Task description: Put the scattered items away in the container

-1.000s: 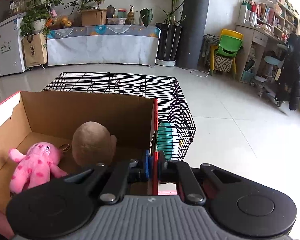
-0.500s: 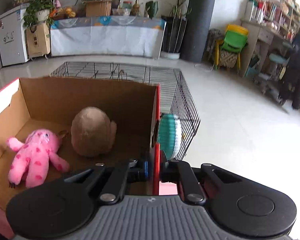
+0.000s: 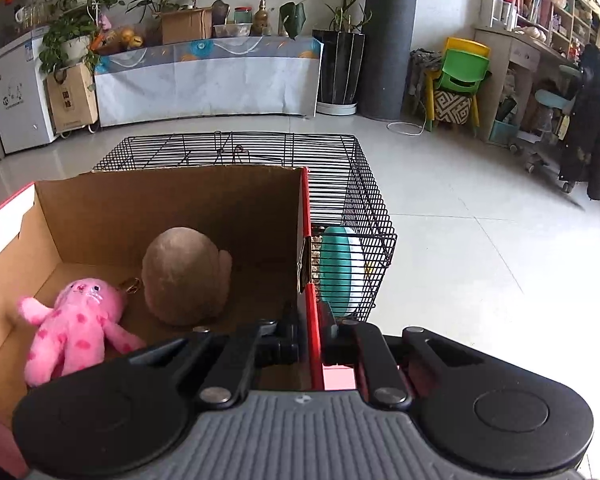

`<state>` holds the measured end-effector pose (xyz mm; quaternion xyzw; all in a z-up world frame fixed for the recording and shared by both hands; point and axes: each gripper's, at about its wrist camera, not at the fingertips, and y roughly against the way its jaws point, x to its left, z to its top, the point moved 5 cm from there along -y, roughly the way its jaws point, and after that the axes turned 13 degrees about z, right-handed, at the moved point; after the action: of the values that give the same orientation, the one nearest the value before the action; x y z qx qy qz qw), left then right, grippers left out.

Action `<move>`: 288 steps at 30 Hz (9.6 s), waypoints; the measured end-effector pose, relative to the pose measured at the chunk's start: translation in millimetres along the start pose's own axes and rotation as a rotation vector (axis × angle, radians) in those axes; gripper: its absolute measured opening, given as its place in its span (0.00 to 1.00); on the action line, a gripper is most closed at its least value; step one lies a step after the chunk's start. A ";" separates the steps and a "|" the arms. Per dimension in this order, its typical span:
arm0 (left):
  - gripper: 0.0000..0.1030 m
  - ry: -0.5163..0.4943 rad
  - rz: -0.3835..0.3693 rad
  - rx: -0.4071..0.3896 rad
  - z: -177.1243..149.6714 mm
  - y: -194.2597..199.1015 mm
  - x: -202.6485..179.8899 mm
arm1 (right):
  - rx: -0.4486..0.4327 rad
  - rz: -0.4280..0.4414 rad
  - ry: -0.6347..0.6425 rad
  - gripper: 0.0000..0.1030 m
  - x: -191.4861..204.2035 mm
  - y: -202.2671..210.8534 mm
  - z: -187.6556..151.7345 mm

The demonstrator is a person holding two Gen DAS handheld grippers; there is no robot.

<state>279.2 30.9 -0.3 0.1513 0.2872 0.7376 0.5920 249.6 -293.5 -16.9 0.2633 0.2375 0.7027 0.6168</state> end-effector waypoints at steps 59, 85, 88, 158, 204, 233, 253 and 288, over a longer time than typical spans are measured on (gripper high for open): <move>1.00 -0.204 0.031 0.161 -42.4 97.0 -21.0 | 0.008 0.017 0.000 0.51 50.9 103.4 -14.7; 1.00 -0.385 -0.043 0.272 -132.4 158.7 -37.0 | 0.124 0.037 -0.161 0.51 46.1 159.5 -85.1; 1.00 -0.412 -0.065 0.273 -141.9 165.7 -42.4 | 0.137 0.043 -0.195 0.51 41.7 162.4 -91.4; 1.00 -0.332 -0.097 0.397 -163.2 150.5 -72.6 | 0.383 0.368 0.082 0.68 70.3 87.6 -95.2; 1.00 -0.187 0.039 0.301 -136.0 119.2 -9.3 | 0.248 0.507 -0.072 0.67 107.9 88.0 -54.2; 1.00 0.015 0.035 0.292 -133.2 53.8 50.8 | 0.334 0.555 -0.123 0.57 194.2 26.1 -62.3; 0.99 0.011 0.013 0.282 -147.4 54.8 55.9 | 0.511 0.658 0.333 0.57 212.7 58.6 -117.2; 1.00 0.126 0.165 0.539 -144.5 90.2 105.4 | 0.409 0.693 0.584 0.58 267.4 37.8 -152.7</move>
<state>100.2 84.7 -72.3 0.2798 0.4957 0.6884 0.4495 93.5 -34.5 -85.7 0.2345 0.4320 0.8499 0.1901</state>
